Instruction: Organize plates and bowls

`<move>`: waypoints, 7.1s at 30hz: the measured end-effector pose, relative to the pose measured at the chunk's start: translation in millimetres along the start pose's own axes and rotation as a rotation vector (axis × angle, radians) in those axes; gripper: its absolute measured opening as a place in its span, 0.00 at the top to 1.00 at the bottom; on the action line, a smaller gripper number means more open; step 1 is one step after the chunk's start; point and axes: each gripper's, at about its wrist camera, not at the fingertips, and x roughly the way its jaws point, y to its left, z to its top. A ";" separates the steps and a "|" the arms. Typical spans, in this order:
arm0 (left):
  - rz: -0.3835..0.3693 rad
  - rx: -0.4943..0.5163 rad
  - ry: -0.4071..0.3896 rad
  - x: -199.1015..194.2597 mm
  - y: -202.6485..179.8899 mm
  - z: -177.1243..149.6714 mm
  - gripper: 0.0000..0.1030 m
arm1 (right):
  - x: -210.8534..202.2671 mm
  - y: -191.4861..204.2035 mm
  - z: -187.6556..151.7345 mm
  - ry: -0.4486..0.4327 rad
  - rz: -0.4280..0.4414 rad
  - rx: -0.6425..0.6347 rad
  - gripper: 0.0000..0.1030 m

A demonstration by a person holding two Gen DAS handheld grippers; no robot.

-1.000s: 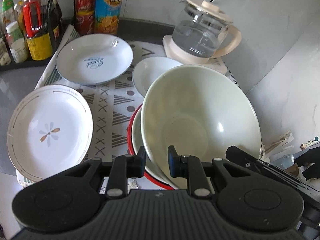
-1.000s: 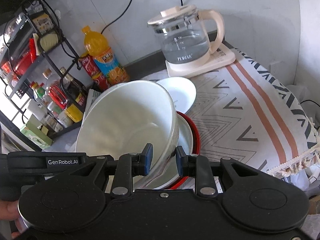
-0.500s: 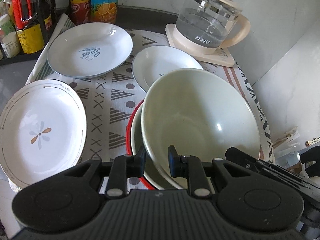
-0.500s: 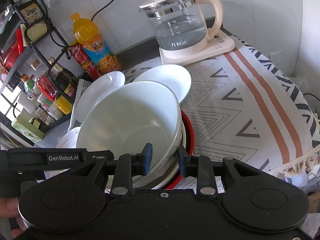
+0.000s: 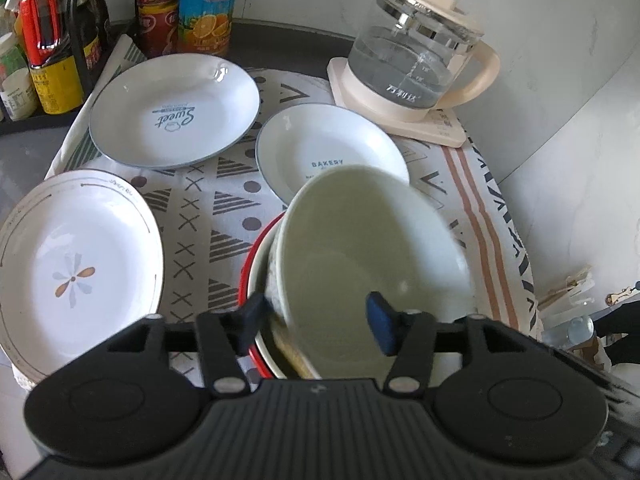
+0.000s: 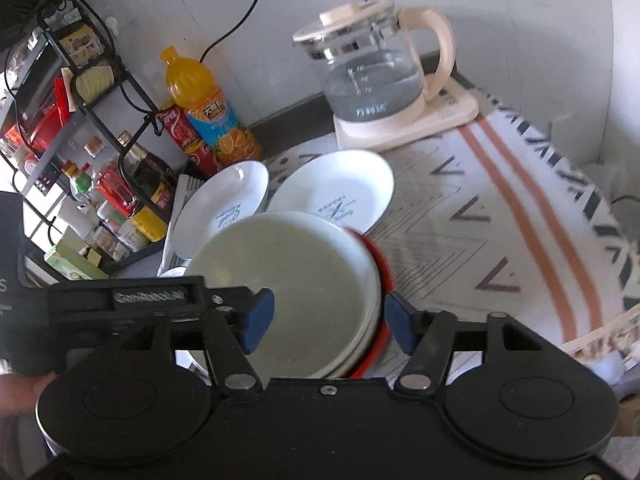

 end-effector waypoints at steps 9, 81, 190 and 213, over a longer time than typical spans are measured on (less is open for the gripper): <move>0.033 -0.011 -0.083 -34.8 -5.9 1.7 0.25 | -26.7 3.0 3.9 -0.061 0.020 -0.021 0.13; -0.111 -0.096 -0.108 -18.9 232.1 109.2 0.04 | 142.1 177.8 44.2 -0.064 -0.131 0.092 0.22; 0.021 -0.285 -0.119 -30.6 250.7 -34.4 0.85 | 127.6 179.5 -65.0 0.119 -0.019 -0.124 0.83; 0.025 -0.322 -0.032 -26.9 258.0 -55.6 0.84 | 126.2 176.8 -75.7 0.164 -0.044 -0.126 0.84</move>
